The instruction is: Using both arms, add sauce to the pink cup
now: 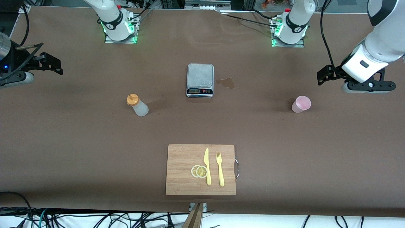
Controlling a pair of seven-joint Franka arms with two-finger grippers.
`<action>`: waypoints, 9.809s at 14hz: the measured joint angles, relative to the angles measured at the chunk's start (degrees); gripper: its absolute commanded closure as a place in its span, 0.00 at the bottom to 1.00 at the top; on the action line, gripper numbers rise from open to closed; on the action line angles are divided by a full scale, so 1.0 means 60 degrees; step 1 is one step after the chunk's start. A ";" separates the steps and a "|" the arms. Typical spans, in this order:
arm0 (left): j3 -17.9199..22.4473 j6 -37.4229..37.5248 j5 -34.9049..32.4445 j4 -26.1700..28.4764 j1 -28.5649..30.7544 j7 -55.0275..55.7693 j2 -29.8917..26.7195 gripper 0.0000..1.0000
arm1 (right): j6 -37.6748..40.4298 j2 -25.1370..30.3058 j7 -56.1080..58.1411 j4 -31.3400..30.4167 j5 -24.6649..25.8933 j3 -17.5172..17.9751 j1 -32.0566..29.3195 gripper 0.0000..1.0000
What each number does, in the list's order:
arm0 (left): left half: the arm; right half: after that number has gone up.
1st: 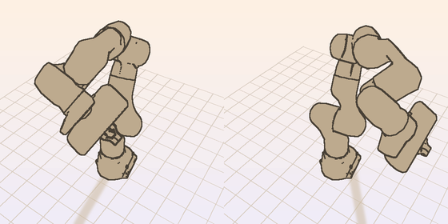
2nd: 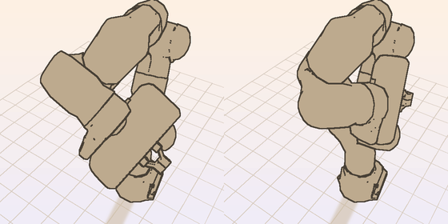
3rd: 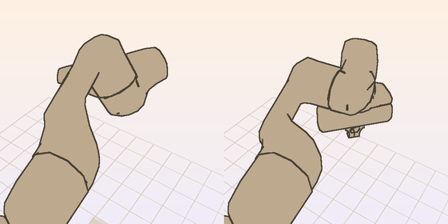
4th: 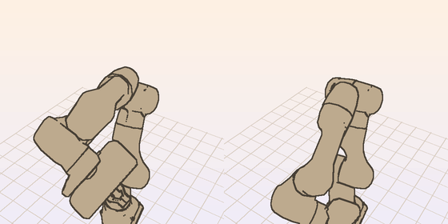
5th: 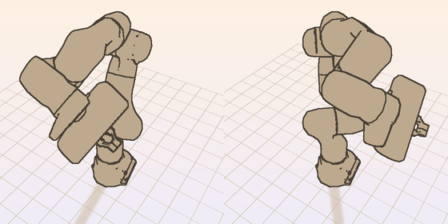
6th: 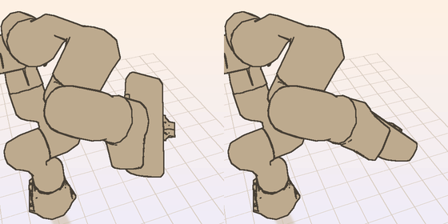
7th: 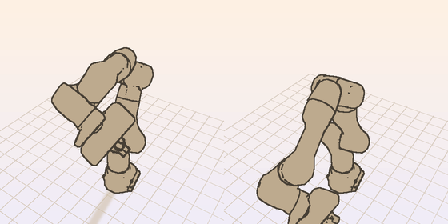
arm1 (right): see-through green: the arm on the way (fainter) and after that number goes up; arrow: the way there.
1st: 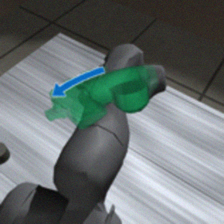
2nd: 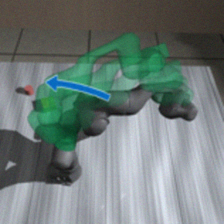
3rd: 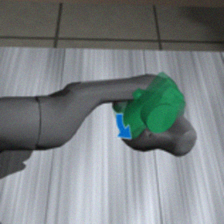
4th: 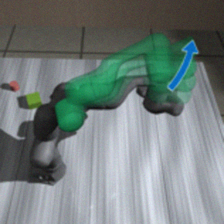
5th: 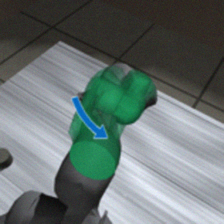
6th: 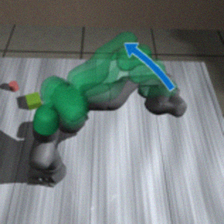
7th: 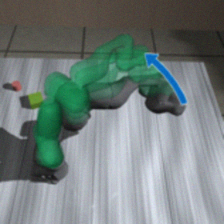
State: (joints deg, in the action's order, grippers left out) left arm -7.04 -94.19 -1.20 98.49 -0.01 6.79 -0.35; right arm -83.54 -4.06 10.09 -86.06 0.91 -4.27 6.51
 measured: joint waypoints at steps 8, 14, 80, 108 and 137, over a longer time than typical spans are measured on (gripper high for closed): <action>0.0004 -0.0002 0.0000 0.0000 0.0004 0.0000 0.0013 0.00 | -0.0012 -0.0001 -0.0085 0.0000 -0.0010 0.0004 0.0017 0.00; 0.0005 -0.0002 0.0000 0.0000 0.0004 0.0000 0.0013 0.00 | -0.0012 -0.0001 -0.0086 0.0000 -0.0010 0.0004 0.0036 0.00; -0.5221 -0.4921 0.0236 0.4361 0.1394 0.3325 0.0989 1.00 | -0.0309 -0.0028 -0.0085 0.0000 -0.0011 -0.0011 0.0031 0.00; -0.6560 0.0070 -0.1167 -0.1115 0.0231 0.8063 0.3427 0.00 | -0.0270 -0.0132 -0.0082 -0.0003 -0.0010 -0.0061 -0.0064 0.00; 0.0382 0.0168 0.0367 0.0160 -0.0278 -0.0885 0.0057 0.00 | -0.0432 -0.0129 -0.0079 0.0000 -0.0240 0.0062 0.0048 0.00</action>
State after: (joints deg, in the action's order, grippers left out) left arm -4.75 -93.18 1.00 99.45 -1.68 1.48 0.00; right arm -86.13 -4.83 9.62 -86.06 -0.53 -3.90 6.80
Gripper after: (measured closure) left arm 0.000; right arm 0.000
